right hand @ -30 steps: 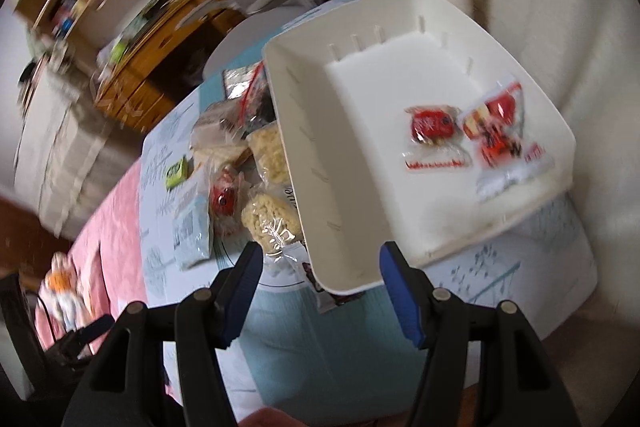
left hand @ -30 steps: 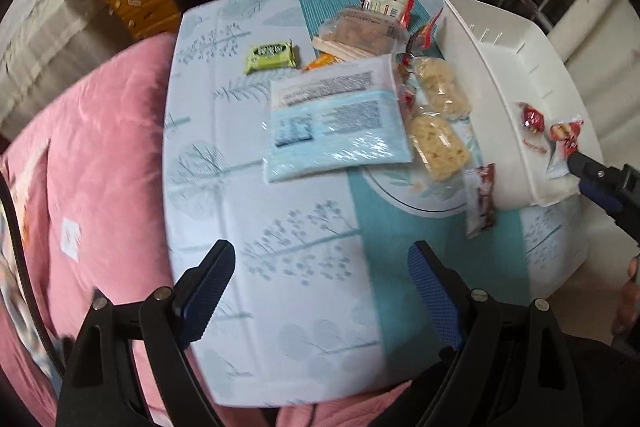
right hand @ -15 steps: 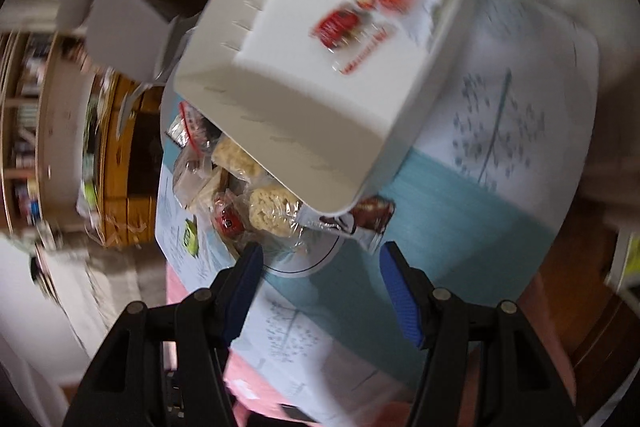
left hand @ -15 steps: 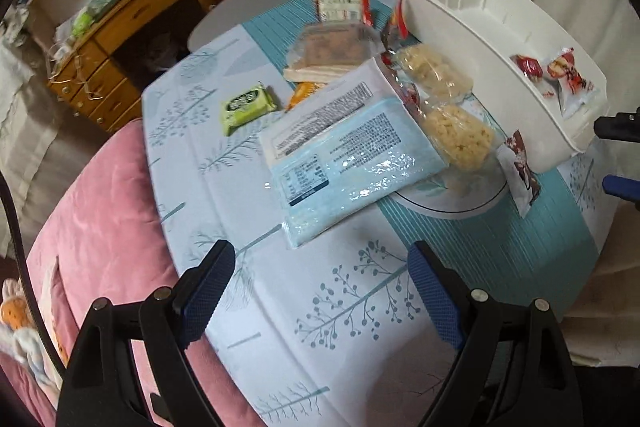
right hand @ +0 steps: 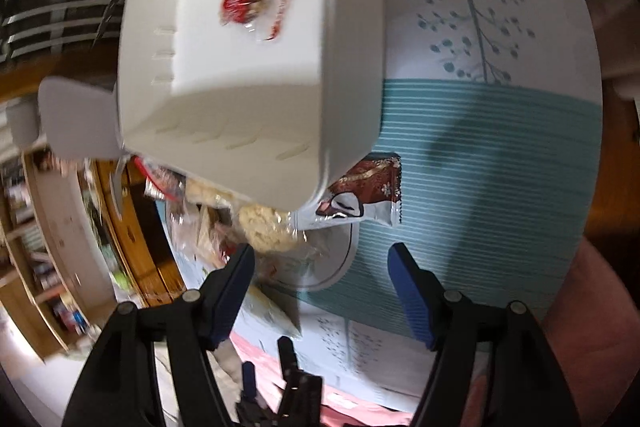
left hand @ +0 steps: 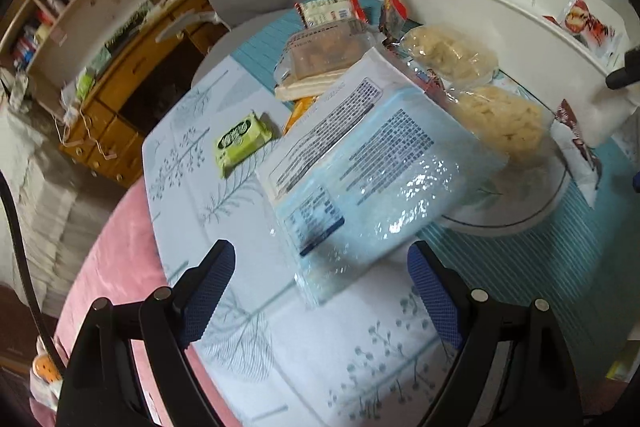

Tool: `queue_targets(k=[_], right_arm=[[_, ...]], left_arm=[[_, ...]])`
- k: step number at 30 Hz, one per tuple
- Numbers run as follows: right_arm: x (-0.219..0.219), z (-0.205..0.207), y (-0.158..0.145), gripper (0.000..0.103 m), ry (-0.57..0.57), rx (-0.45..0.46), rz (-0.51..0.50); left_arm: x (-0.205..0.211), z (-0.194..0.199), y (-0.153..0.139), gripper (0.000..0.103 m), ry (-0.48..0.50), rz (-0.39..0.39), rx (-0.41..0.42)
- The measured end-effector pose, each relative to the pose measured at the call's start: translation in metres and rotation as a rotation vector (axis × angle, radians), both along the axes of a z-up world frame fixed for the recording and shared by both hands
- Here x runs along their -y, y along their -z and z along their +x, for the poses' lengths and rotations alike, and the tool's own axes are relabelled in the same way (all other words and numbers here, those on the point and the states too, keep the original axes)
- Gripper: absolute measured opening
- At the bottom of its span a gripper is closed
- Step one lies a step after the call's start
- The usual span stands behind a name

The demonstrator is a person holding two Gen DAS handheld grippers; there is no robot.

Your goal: Organize snacks

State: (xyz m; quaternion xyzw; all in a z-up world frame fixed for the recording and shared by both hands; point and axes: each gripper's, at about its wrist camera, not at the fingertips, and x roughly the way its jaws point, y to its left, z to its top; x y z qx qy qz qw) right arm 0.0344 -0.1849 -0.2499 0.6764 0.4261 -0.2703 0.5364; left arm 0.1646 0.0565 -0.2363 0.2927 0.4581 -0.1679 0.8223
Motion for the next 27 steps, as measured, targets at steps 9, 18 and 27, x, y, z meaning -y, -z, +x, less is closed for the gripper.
queue_targets(k=[9, 18, 27], right_arm=[[-0.003, 0.010, 0.030, 0.069, 0.115, -0.083, 0.034], [-0.008, 0.026, 0.040, 0.069, 0.124, -0.183, -0.007], [-0.005, 0.045, 0.041, 0.069, 0.073, -0.264, -0.052]], left_arm=[[0.019, 0.007, 0.031, 0.087, 0.045, 0.059, 0.069], [0.024, 0.018, 0.043, 0.089, 0.016, 0.092, 0.149], [0.028, 0.028, 0.045, 0.079, 0.001, 0.082, 0.194]])
